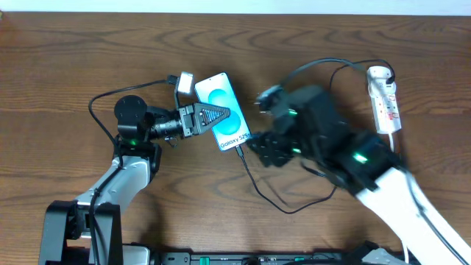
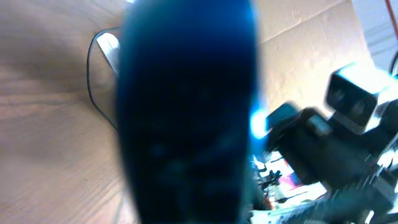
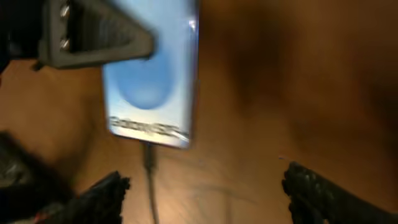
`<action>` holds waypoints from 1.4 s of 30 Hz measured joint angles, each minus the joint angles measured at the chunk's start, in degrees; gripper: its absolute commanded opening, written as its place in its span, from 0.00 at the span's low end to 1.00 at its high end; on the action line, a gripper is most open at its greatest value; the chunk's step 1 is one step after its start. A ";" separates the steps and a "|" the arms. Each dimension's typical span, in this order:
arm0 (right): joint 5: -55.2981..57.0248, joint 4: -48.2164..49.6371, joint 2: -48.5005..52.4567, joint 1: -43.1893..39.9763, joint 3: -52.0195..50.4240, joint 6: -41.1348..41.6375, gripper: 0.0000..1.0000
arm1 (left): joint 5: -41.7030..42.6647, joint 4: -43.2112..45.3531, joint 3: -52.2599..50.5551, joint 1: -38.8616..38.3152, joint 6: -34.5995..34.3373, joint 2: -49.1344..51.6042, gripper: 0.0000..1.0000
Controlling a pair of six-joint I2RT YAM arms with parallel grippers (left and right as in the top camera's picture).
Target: Plug charger to phone and switch on socket
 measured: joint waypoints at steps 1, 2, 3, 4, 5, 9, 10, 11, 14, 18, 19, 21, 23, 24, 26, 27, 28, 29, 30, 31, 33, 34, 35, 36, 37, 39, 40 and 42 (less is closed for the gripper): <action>2.86 -0.87 -2.91 -1.03 0.15 -0.02 0.99 | 0.04 0.04 0.00 0.00 0.74 0.00 0.07; 5.79 -1.22 -5.33 -1.86 0.35 -0.09 0.99 | 0.04 0.00 0.00 0.00 1.84 0.00 0.08; 9.68 -1.84 -8.04 -2.58 0.66 -0.13 0.99 | -0.28 0.02 0.00 0.00 1.90 0.00 0.07; 11.72 -2.16 -9.29 -2.86 0.74 -0.13 0.99 | -0.96 0.02 0.00 0.00 1.53 0.00 0.07; 14.25 -2.38 -10.88 -3.19 0.87 -0.13 0.99 | -2.03 -0.02 0.00 0.00 0.72 0.00 0.07; 23.89 -3.26 -14.03 -4.48 1.03 2.03 0.99 | -11.41 -1.77 0.26 -1.55 -4.68 -0.02 0.07; 24.79 -3.63 -14.05 -4.81 1.03 2.73 0.99 | -12.76 -3.32 0.50 -2.21 -4.74 0.00 0.08; 26.03 -4.20 -14.05 -5.44 1.03 3.76 0.99 | -14.53 -7.85 1.40 -3.10 -4.52 0.00 0.07; 28.70 -5.64 -14.05 -7.34 1.03 6.93 0.99 | -18.67 -23.15 5.86 -5.68 -1.70 0.11 0.07; 30.47 -6.34 -14.05 -10.10 1.03 10.38 0.99 | -22.32 -44.06 18.56 -9.42 7.89 2.69 0.07; 30.56 -6.32 -14.03 -10.62 1.03 10.67 0.99 | -22.49 -47.98 22.51 -10.29 10.58 4.31 0.07; 30.93 -6.54 -14.05 -11.56 1.03 11.43 0.99 | -21.59 -53.59 29.94 -11.78 14.82 8.48 0.07; 31.08 -6.97 -14.05 -11.93 1.03 12.09 0.99 | -19.54 -57.05 37.38 -13.07 18.16 14.21 0.07; 31.10 -7.21 -14.05 -12.00 1.03 12.20 0.99 | -18.45 -57.96 40.48 -13.57 19.63 17.22 0.07; 31.12 -7.82 -14.05 -12.22 1.03 12.61 0.99 | -16.06 -60.89 46.27 -14.51 22.29 23.87 0.07; 31.12 -8.17 -14.05 -12.35 1.03 12.81 0.99 | -15.30 -62.49 47.80 -14.78 23.85 27.12 0.07; 31.10 -8.44 -14.03 -12.52 1.03 12.96 0.99 | -14.82 -64.02 48.28 -14.84 25.11 29.64 0.07; 31.12 -8.61 -14.05 -12.76 1.03 13.00 0.99 | -14.64 -65.26 48.41 -14.82 26.21 31.58 0.07; 31.17 -8.61 -14.05 -13.03 1.03 13.20 0.99 | -14.38 -67.80 48.39 -14.67 28.33 34.75 0.07; 31.19 -8.59 -14.05 -13.07 1.03 13.22 0.99 | -14.29 -68.32 48.37 -14.60 28.81 35.52 0.07; 31.26 -8.31 -14.05 -13.18 1.03 13.38 0.99 | -14.58 -74.23 48.48 -14.47 33.07 38.82 0.07; 31.26 -8.15 -14.05 -13.18 1.03 13.40 0.99 | -14.97 -76.19 48.50 -14.43 34.49 39.69 0.07; 31.26 -7.80 -14.03 -13.18 1.03 13.40 0.99 | -16.41 -80.26 48.43 -14.40 37.33 40.61 0.08; 31.26 -7.61 -14.03 -13.18 1.03 13.40 0.99 | -16.87 -80.83 48.35 -14.40 38.07 40.76 0.07; 31.28 -7.28 -14.03 -13.18 1.03 13.40 0.99 | -18.23 -83.62 48.37 -14.43 40.74 40.85 0.08; 31.28 -7.04 -14.01 -13.18 1.03 13.40 0.99 | -19.08 -85.96 48.37 -14.45 44.11 40.83 0.07; 31.28 -6.88 -13.88 -13.18 1.03 13.57 0.99 | -19.78 -86.82 48.37 -14.43 45.62 40.83 0.08; 31.28 -6.80 -13.51 -13.18 1.03 14.32 0.99 | -20.09 -86.79 48.37 -14.43 46.86 40.83 0.08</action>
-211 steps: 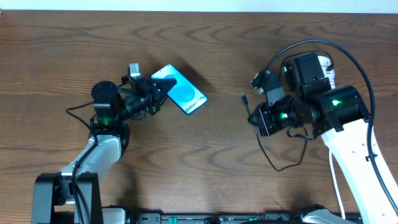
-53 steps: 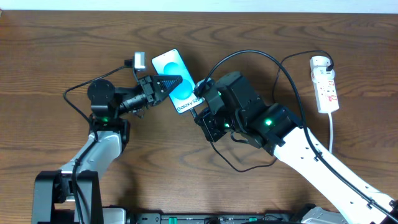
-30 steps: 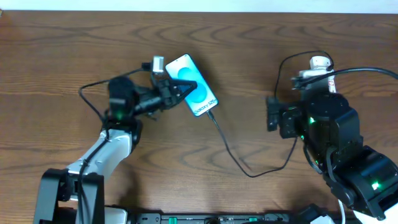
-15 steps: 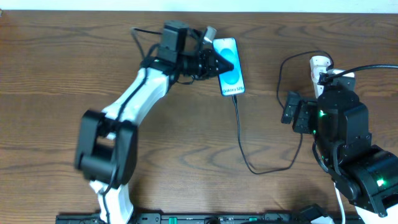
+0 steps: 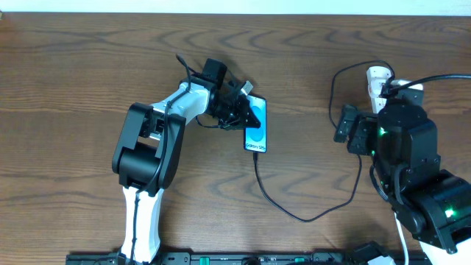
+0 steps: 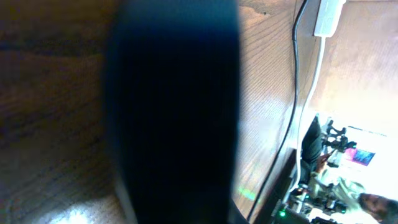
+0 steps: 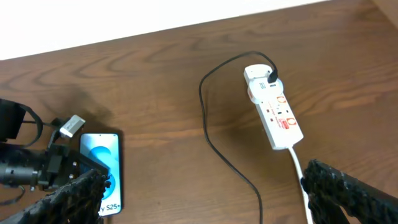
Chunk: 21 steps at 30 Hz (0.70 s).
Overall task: Plug charger to phone and switch on socket
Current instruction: 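Lower the plugged-in phone flat onto the table with the left gripper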
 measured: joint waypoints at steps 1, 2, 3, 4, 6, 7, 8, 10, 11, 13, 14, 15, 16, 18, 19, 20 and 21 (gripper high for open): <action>0.00 0.00 0.28 0.00 0.00 0.28 0.99 | -0.15 -0.04 0.00 0.00 0.37 0.00 0.08; 0.00 0.00 0.72 -0.02 0.00 0.59 0.99 | -0.20 -0.02 0.00 0.00 0.79 0.00 0.09; 0.00 0.00 1.14 -0.02 0.00 0.70 0.99 | -0.31 -0.02 0.00 0.00 1.09 0.00 0.09; -0.02 0.00 1.79 -0.02 0.00 0.85 0.99 | -0.31 -0.02 0.00 0.00 1.29 0.00 0.09; -0.02 0.00 2.58 -0.04 0.00 1.22 0.99 | -0.35 -0.02 0.00 0.00 1.46 0.00 0.13; -0.02 0.00 2.93 -0.04 0.00 1.55 0.99 | -0.37 -0.02 0.00 0.00 1.55 0.00 0.14; -0.02 0.02 3.21 -0.04 0.00 1.84 0.99 | -0.37 -0.02 0.00 -0.02 1.60 0.00 0.14; -0.07 0.17 3.50 -0.04 0.00 2.19 0.99 | -0.44 -0.04 0.00 -0.02 1.66 0.00 0.15; -0.13 0.31 3.54 -0.04 0.00 2.32 0.99 | -0.50 -0.04 0.00 -0.02 1.66 0.00 0.16; -0.33 0.70 3.54 -0.04 0.00 2.40 0.99 | -0.52 -0.04 0.00 -0.02 1.66 0.00 0.17; -0.44 0.83 3.54 -0.04 0.00 2.43 0.99 | -0.52 -0.04 0.00 -0.02 1.66 0.00 0.17; -0.48 0.85 3.54 -0.04 0.00 2.43 0.99 | -0.52 -0.02 0.00 -0.02 1.66 0.00 0.17; -0.52 0.85 3.54 -0.04 0.00 2.43 0.99 | -0.52 -0.04 0.00 -0.02 1.66 0.00 0.21; -0.66 0.85 3.54 -0.04 0.00 2.51 0.99 | -0.48 -0.04 0.00 -0.02 1.64 0.00 0.22; -0.68 0.85 3.54 -0.04 0.00 2.58 0.99 | -0.52 -0.04 0.00 -0.02 1.88 0.00 0.23; -0.70 0.85 3.54 -0.04 0.00 2.58 0.99 | -0.52 -0.04 0.00 -0.02 1.88 0.00 0.23; -0.70 0.85 3.54 -0.04 0.00 2.58 0.99 | -0.52 -0.04 0.00 -0.02 1.88 0.00 0.24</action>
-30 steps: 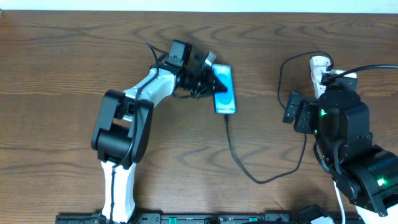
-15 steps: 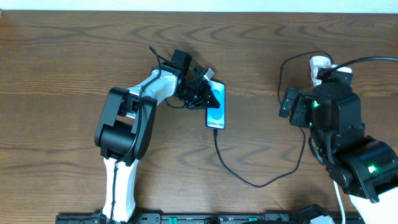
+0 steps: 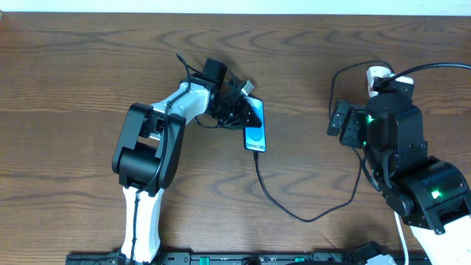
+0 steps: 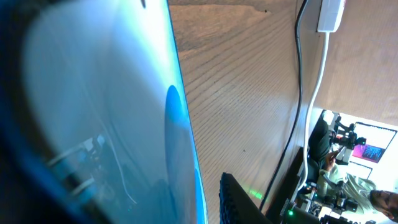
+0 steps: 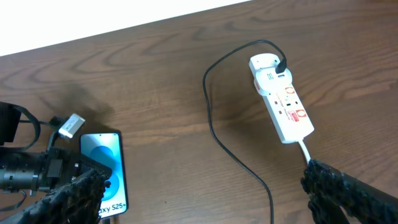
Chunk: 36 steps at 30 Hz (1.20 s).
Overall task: Plug charger to phone and switch on socket
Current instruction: 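Lower the plugged-in phone flat onto the table with the left gripper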
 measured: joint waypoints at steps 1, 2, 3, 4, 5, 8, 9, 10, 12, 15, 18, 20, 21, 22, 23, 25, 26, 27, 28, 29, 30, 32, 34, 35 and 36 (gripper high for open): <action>0.00 0.00 0.00 0.00 0.00 0.00 0.99 | 0.00 0.02 0.00 0.00 0.02 0.00 0.26; -0.02 0.00 0.00 0.00 0.00 0.00 0.99 | 0.00 0.02 0.00 0.00 0.04 0.00 0.28; -0.02 0.00 0.00 0.00 0.00 0.02 0.99 | 0.00 0.02 0.00 0.00 0.04 0.00 0.29; -0.04 0.00 0.00 0.00 0.00 0.00 0.99 | 0.00 0.00 0.00 0.00 0.07 0.00 0.29; -0.04 0.00 0.00 0.00 0.00 0.00 0.99 | -0.02 0.00 0.00 0.00 0.15 0.00 0.30; -0.20 0.00 0.00 0.00 0.00 0.00 0.99 | -0.52 -0.15 0.00 0.00 0.22 0.00 0.36; -0.20 0.00 0.00 0.00 0.00 0.00 0.99 | -0.79 -0.22 0.00 0.00 0.22 0.00 0.37; -0.20 0.00 0.00 0.00 0.00 0.02 0.99 | -1.25 -0.35 0.00 0.00 0.20 0.00 0.39; -0.20 0.00 0.00 0.00 0.00 0.02 0.99 | -2.56 -1.07 0.00 0.00 0.66 0.00 0.43; -0.22 0.00 0.00 0.00 0.00 0.02 0.99 | -3.74 -1.92 0.20 -0.02 0.68 -0.15 0.56; -0.26 0.00 0.00 0.00 0.00 0.02 0.99 | -3.65 -2.16 0.39 -0.04 0.50 -0.59 0.70; -0.37 -0.04 0.00 0.00 0.00 0.02 0.99 | -4.04 -2.21 0.87 -0.04 0.76 -0.90 0.81; -0.42 -0.09 0.00 0.00 0.00 0.02 0.99 | -4.00 -2.16 0.94 -0.04 0.68 -1.07 0.87; -0.42 -0.07 0.00 0.00 0.00 0.02 0.99 | -4.52 -2.19 1.07 -0.07 0.61 -1.42 0.88; -0.44 -0.04 0.00 0.00 0.00 0.02 0.99 | -5.11 -2.14 1.09 -0.11 0.74 -1.60 0.89; -0.44 -0.15 0.00 0.00 0.00 0.02 0.99 | -5.92 -2.14 1.33 -0.13 0.66 -1.97 0.89; -0.44 -0.28 0.00 0.00 0.00 0.02 0.99 | -6.36 -2.14 1.42 -0.11 0.66 -2.01 0.89; -0.44 -0.46 0.00 0.00 0.00 0.02 0.99 | -6.93 -2.12 1.44 -0.11 0.66 -2.16 0.90; -0.44 -0.48 0.00 0.00 0.00 0.02 0.99 | -7.21 -2.12 1.44 -0.13 0.66 -2.23 0.90; -0.44 -0.48 0.00 0.00 0.00 0.02 0.99 | -7.48 -2.12 1.44 -0.13 0.66 -2.27 0.90; -0.44 -0.55 0.00 0.00 0.00 0.02 0.99 | -7.74 -2.12 1.46 -0.11 0.66 -2.34 0.90; -0.44 -0.92 0.00 0.00 0.00 0.00 0.99 | -8.15 -2.12 1.51 -0.11 0.66 -2.38 0.90; -0.44 -0.96 0.00 0.00 0.00 0.00 0.99 | -8.35 -2.12 1.60 -0.11 0.66 -2.38 0.90; -0.44 -0.98 0.00 0.00 0.00 0.02 0.99 | -8.39 -2.14 1.60 -0.11 0.66 -2.38 0.90; -0.44 -1.03 0.00 0.00 0.00 0.02 0.99 | -8.57 -2.14 1.64 -0.13 0.66 -2.38 0.90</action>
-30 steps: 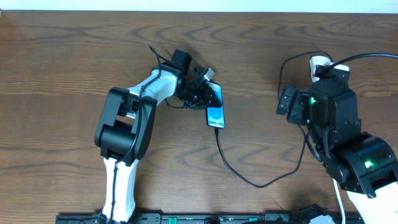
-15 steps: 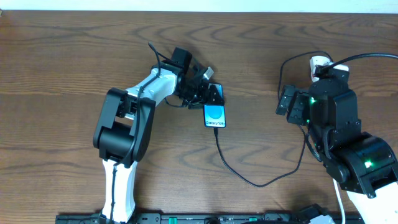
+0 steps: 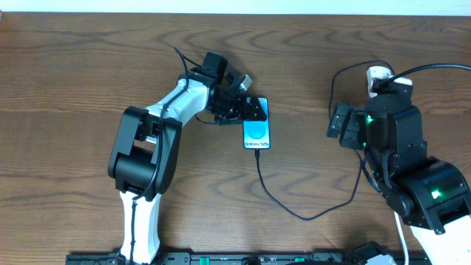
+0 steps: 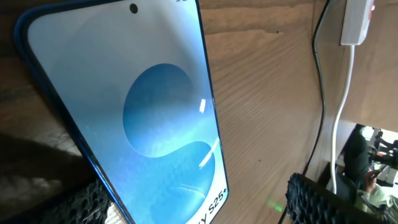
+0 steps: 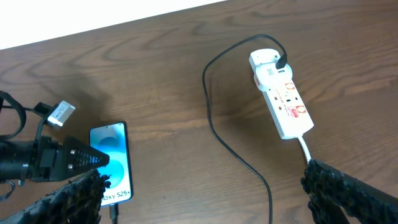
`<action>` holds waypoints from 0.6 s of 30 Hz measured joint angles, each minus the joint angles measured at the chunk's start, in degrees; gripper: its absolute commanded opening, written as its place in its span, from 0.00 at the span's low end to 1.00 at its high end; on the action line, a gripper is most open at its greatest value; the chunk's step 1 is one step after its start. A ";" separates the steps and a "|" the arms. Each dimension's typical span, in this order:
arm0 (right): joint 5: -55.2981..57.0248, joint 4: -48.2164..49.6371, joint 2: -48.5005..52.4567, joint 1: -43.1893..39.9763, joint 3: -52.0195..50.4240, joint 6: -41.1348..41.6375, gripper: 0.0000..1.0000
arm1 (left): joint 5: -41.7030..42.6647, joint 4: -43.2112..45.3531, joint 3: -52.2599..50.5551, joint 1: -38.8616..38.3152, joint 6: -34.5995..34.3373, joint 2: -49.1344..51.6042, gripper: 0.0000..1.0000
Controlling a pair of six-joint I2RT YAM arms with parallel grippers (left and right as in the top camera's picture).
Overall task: Plug charger to phone and switch on socket
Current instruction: 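Lower the plugged-in phone flat onto the table with the left gripper, then open the left gripper, withdraw it, and bring the right gripper over the strip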
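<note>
The phone (image 3: 257, 133) lies flat on the wooden table, screen lit, and fills the left wrist view (image 4: 149, 118). A black charger cable (image 3: 283, 206) is plugged into the phone's lower end and runs right to the white power strip (image 5: 281, 102), where its plug (image 5: 278, 61) sits in the top socket. My left gripper (image 3: 249, 107) is open at the phone's upper end, with one finger (image 5: 79, 155) lying over the screen. My right gripper (image 5: 208, 199) hangs open high over the table, between the phone and the strip.
The strip's white lead (image 5: 303, 151) runs toward the table's front. The right arm's body (image 3: 397, 147) covers most of the strip in the overhead view. A small silver tag (image 5: 61, 112) on the left arm's wiring sits above the phone. Bare wood lies around.
The phone was tipped up close to the left wrist camera; now it lies flat, and my left gripper is open at its upper end. The right arm has barely moved.
At first my left gripper held the phone at centre left while my open right gripper was at the cable by its lower end. Then the phone sat further right, tilted at the left gripper, cable attached, right arm back by the strip. Now it lies flat.
</note>
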 measured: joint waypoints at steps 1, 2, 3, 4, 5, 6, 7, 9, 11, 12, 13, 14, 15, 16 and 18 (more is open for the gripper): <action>0.00 -0.17 0.00 0.00 0.00 -0.02 0.99 | -0.33 0.02 0.04 -0.02 0.00 -0.04 0.90; 0.00 -0.33 0.00 0.00 0.00 0.00 0.99 | -0.94 0.04 0.11 -0.04 0.00 -0.11 0.91; 0.00 -0.35 0.00 0.00 0.00 0.00 0.99 | -1.53 0.02 0.20 -0.04 0.00 -0.20 0.90; 0.00 -0.37 0.00 0.00 0.00 -0.02 0.99 | -2.34 0.00 0.33 -0.04 -0.02 -0.22 0.90; 0.00 -0.37 0.00 0.00 0.00 0.00 0.99 | -2.78 -0.02 0.42 -0.04 0.00 -0.28 0.90; 0.00 -0.37 0.00 0.00 0.00 0.00 0.99 | -3.21 -0.02 0.42 -0.04 0.00 -0.33 0.90; 0.00 -0.46 0.00 0.00 0.00 0.00 0.99 | -3.43 -0.02 0.44 -0.02 0.00 -0.39 0.90; 0.00 -1.11 0.00 0.00 0.00 0.00 0.99 | -4.44 -0.02 0.44 0.11 0.00 -0.55 0.90; 0.00 -1.88 0.00 0.00 0.00 0.00 0.99 | -4.85 -0.17 0.44 0.55 0.00 -0.63 0.91; 0.00 -2.12 0.00 0.00 0.00 0.00 0.99 | -5.07 -0.42 0.44 0.94 0.02 -0.72 0.91; 0.00 -2.34 0.00 0.00 0.00 -0.02 0.99 | -5.51 -0.90 0.46 1.62 0.02 -0.87 0.90; 0.00 -2.45 0.00 0.00 0.00 -0.02 0.99 | -5.86 -1.49 0.48 2.29 0.07 -0.96 0.91; 0.00 -2.56 0.00 0.00 0.00 -0.02 0.99 | -6.05 -2.58 0.50 3.13 0.31 -1.07 0.91; 0.00 -2.54 0.00 0.00 0.00 0.00 0.99 | -6.29 -3.78 0.50 3.87 1.14 -1.25 0.91; 0.00 -2.51 0.00 0.00 0.00 0.00 0.99 | -7.34 -6.58 0.52 5.14 4.28 -1.70 0.91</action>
